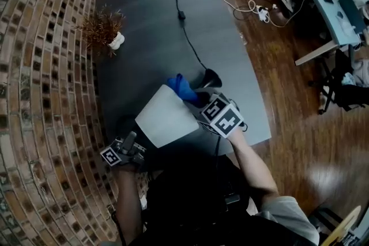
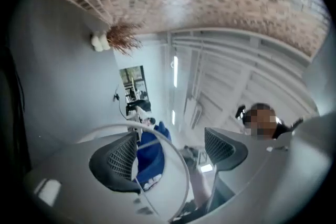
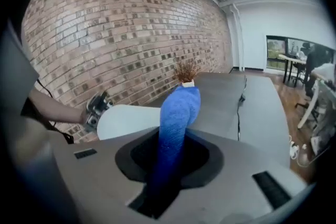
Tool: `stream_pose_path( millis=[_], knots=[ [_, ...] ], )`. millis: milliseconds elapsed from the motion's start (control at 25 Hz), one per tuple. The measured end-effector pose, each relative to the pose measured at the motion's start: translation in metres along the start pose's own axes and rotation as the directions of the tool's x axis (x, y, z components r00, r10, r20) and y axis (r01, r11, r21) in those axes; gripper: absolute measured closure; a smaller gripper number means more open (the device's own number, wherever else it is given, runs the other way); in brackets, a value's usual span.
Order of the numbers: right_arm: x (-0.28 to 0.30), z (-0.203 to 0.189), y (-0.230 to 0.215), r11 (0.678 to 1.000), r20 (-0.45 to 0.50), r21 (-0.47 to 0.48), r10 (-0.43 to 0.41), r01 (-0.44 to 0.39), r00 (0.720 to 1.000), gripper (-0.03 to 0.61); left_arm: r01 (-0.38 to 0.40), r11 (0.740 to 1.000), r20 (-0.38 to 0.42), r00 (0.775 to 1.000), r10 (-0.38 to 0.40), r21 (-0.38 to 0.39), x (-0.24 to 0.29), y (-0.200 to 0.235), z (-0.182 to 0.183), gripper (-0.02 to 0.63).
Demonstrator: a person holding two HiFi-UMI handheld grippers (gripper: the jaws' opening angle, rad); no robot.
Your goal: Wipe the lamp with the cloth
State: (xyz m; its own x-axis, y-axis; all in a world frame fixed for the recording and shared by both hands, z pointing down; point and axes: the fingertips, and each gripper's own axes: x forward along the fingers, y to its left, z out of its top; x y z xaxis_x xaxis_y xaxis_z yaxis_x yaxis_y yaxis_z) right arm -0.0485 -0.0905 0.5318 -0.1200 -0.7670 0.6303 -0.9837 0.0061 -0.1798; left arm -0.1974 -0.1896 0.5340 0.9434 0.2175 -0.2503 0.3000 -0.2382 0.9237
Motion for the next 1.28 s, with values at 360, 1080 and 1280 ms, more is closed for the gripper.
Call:
stream_pose_path(
  millis=[360, 1080, 1280],
  knots=[
    [-0.001, -0.032, 0.009, 0.999, -0.016, 0.044, -0.005, 0.006, 1.000, 0.500, -0.035, 0.989, -0.020, 0.999, 0.033, -0.141, 0.052, 0.011, 0.033, 0.492],
    [0.076, -0.012, -0.044, 0.971, 0.137, 0.185, 0.128, -0.152, 0.982, 0.499, 0.145, 0.825, -0.407, 0.907, 0.110, 0.546, 0.054, 0.000, -0.020, 0.528],
    [0.085, -0.041, -0.075, 0.947, 0.068, 0.308, 0.078, -0.095, 0.995, 0.499, 0.131, 0.810, -0.405, 0.903, 0.140, 0.572, 0.053, -0.003, -0.028, 0.532]
  ],
)
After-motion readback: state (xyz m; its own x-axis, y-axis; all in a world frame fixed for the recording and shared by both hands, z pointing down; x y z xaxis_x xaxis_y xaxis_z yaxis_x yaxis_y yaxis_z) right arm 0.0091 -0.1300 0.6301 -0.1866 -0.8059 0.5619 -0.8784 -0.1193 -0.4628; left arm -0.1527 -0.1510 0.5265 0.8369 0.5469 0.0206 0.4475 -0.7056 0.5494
